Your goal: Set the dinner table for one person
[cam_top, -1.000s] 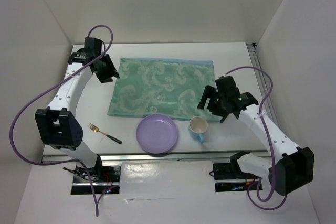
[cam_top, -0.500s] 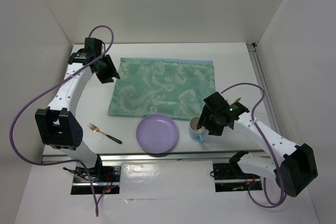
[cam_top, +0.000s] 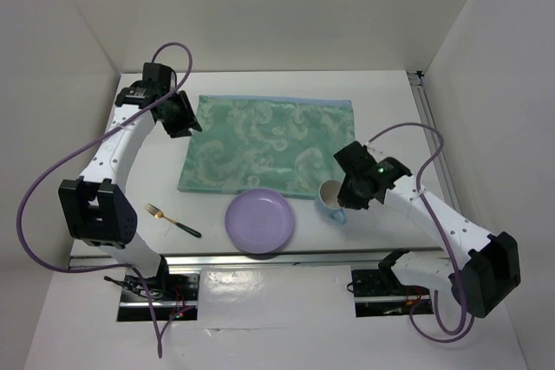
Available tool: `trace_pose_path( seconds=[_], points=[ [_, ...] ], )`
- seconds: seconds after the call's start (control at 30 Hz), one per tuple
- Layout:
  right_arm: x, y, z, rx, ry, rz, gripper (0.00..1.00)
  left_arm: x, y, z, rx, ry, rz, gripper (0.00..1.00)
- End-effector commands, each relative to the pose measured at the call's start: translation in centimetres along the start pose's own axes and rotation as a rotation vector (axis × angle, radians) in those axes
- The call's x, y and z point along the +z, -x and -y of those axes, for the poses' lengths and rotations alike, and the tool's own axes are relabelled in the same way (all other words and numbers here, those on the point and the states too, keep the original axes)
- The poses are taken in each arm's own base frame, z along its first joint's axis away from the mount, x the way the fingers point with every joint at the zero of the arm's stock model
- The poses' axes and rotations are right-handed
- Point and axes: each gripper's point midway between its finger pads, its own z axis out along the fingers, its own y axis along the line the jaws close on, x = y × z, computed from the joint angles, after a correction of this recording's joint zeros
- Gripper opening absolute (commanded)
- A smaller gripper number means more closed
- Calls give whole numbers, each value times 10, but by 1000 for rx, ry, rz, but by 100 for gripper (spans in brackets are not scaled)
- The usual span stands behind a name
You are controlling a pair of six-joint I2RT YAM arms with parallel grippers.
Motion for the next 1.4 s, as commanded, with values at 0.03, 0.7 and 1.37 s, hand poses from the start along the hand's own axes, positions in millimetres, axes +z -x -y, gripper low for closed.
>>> trace_pose_path(
  seconds=[0.03, 0.7, 1.37],
  points=[
    [-61, 95, -41, 8, 67, 277, 0, -10, -4, 12, 52, -68, 22, 50],
    [68, 347, -106, 46, -13, 311, 0, 47, -48, -35, 33, 194, 76, 43],
    [125, 341, -77, 41, -82, 242, 0, 54, -88, -37, -22, 126, -67, 41]
  ],
)
